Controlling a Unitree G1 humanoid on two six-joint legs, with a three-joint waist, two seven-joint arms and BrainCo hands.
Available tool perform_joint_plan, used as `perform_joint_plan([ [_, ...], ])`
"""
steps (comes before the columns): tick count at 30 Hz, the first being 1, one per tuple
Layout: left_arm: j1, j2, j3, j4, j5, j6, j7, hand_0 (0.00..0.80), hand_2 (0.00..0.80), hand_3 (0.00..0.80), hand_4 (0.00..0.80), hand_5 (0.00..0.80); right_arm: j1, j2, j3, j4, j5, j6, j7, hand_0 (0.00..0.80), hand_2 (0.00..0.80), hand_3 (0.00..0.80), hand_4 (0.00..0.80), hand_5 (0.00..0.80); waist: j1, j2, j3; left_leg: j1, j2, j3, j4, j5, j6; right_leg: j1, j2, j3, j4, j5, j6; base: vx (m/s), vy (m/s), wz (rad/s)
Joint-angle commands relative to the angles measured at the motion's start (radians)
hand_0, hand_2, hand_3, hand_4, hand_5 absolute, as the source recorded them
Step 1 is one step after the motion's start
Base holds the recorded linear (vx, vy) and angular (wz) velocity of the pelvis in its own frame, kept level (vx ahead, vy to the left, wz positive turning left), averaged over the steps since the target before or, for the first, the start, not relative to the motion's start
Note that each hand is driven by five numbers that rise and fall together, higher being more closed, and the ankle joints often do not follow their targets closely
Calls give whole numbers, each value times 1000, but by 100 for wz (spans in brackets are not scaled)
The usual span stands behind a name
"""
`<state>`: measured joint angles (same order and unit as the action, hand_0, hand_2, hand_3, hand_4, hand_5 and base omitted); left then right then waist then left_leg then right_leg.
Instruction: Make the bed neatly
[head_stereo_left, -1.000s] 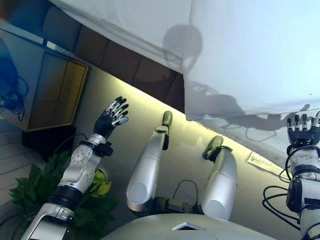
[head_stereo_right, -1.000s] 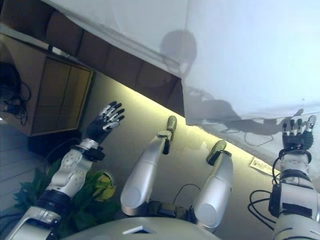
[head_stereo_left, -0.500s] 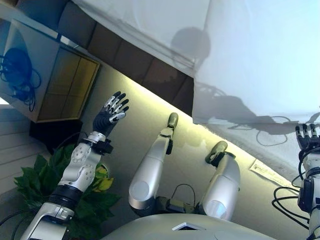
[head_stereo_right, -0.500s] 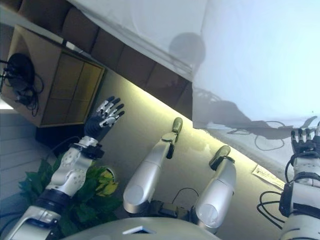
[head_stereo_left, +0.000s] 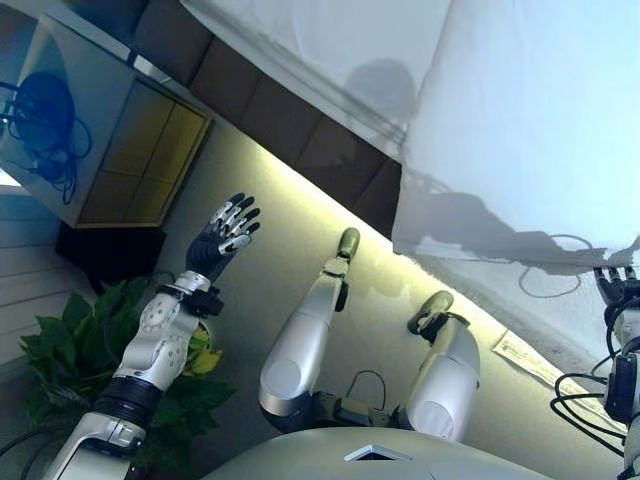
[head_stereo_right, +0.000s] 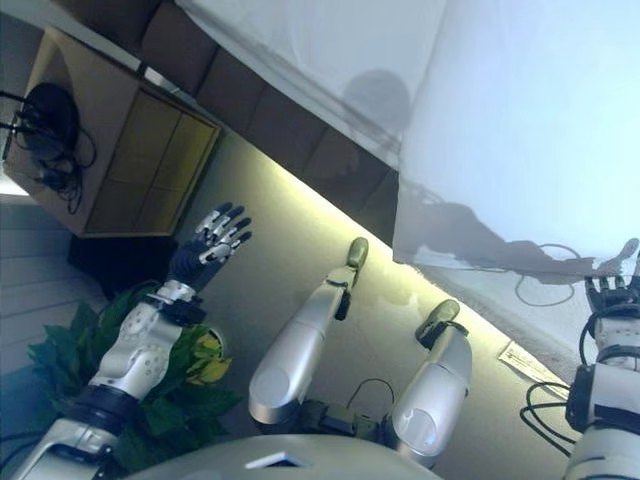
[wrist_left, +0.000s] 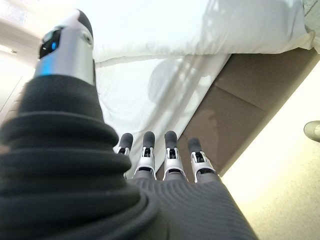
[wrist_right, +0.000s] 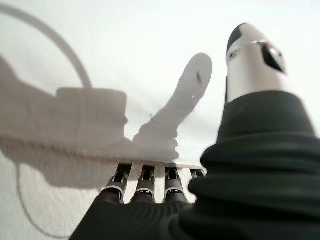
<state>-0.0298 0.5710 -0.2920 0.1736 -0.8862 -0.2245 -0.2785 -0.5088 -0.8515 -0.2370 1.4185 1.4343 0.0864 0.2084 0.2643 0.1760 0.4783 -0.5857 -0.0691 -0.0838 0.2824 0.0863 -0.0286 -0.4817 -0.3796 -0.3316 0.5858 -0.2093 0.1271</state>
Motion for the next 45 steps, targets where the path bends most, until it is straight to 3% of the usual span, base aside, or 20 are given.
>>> perform_joint_plan([
  [1, -6, 13, -13, -21, -29, -45, -23, 0, 0, 0, 0, 0, -187, -36, 28, -104, 5, 18, 81, 0, 0, 0, 0, 0, 73, 12, -53, -8, 22, 1, 57, -51, -19, 18, -48, 28, -199, 226, 90, 80, 26, 18],
  [4, 6, 21, -3, -19, -34, -46, -39, 0, 0, 0, 0, 0, -188, -36, 24, -110, -7, 27, 96, 0, 0, 0, 0, 0, 89, 5, -62, 3, 21, -7, 51, -53, -22, 50, -53, 7, -219, 234, 93, 65, 6, 15],
  [6, 18, 30, 9, -25, -29, -36, -54, 0, 0, 0, 0, 0, -192, -29, 27, -120, -3, 29, 112, 301, 301, 301, 301, 301, 102, -8, -69, 7, 21, -12, 54, -60, -23, 67, -55, -3, -229, 239, 95, 65, -35, 13],
  [7, 23, 34, 14, -26, -24, -33, -62, 0, 0, 0, 0, 0, -193, -25, 28, -126, -3, 29, 121, 524, 524, 524, 524, 524, 105, -13, -71, 7, 21, -12, 58, -63, -24, 70, -58, -6, -228, 242, 95, 59, -33, 26],
  [9, 26, 41, 22, -23, -20, -29, -71, 0, 0, 0, 0, 0, -203, -15, 35, -147, -7, 29, 120, 678, 678, 678, 678, 678, 110, -21, -74, 4, 23, -9, 59, -63, -24, 71, -62, -9, -222, 243, 97, 36, -5, 18],
  [10, 28, 43, 24, -21, -20, -31, -74, 0, 0, 0, 0, 0, -209, -11, 38, -155, -9, 30, 120, 794, 794, 794, 794, 794, 110, -24, -74, 3, 25, -7, 58, -62, -24, 73, -62, -10, -223, 242, 98, 8, 16, 3],
  [11, 29, 43, 25, -19, -17, -33, -73, 0, 0, 0, 0, 0, -215, -8, 40, -159, -12, 33, 121, 800, 800, 800, 800, 800, 111, -26, -74, 2, 26, -4, 57, -61, -23, 75, -62, -11, -225, 242, 98, 0, 0, 0],
  [26, -3, 40, 29, -12, -2, -47, -64, 0, 0, 0, 0, 0, -187, 19, 41, -147, 22, 26, 125, 800, 800, 800, 800, 800, 107, -39, -56, 9, 26, -7, 46, -54, -27, 120, -43, -37, -288, 271, 106, -27, -18, 3],
  [36, -13, 53, 60, -21, -6, -19, -32, 0, 0, 0, 0, 0, -185, 19, 33, -153, 11, 52, 122, 800, 800, 800, 800, 800, 86, -61, -59, 15, 48, 15, 46, -59, -33, 145, -36, -56, -335, 294, 110, -7, -18, -2],
  [37, -19, 51, 61, -20, -6, -14, -27, 0, 0, 0, 0, 0, -187, 18, 36, -152, 8, 56, 120, 515, 515, 515, 515, 515, 83, -62, -60, 14, 49, 18, 46, -59, -33, 148, -35, -58, -342, 296, 108, -20, 6, -9],
  [38, -23, 50, 62, -22, -5, -9, -21, 0, 0, 0, 0, 0, -187, 17, 37, -152, 5, 59, 115, 427, 427, 427, 427, 427, 82, -63, -59, 14, 50, 21, 46, -58, -34, 154, -34, -62, -348, 299, 108, -23, -18, -8],
  [39, -28, 53, 62, -22, -7, -6, -18, 0, 0, 0, 0, 0, -187, 16, 37, -151, 6, 63, 107, 0, 0, 0, 0, 0, 81, -65, -59, 14, 52, 23, 49, -59, -36, 159, -34, -65, -354, 303, 108, -18, -35, -6],
  [45, -35, 67, 73, -21, 1, 13, -43, 0, 0, 0, 0, 0, -136, 48, 25, -144, -52, 11, 75, 0, 0, 0, 0, 0, 89, -75, -65, 21, 59, 20, 68, -74, -40, 197, -33, -89, -370, 312, 108, 3, -87, 0],
])
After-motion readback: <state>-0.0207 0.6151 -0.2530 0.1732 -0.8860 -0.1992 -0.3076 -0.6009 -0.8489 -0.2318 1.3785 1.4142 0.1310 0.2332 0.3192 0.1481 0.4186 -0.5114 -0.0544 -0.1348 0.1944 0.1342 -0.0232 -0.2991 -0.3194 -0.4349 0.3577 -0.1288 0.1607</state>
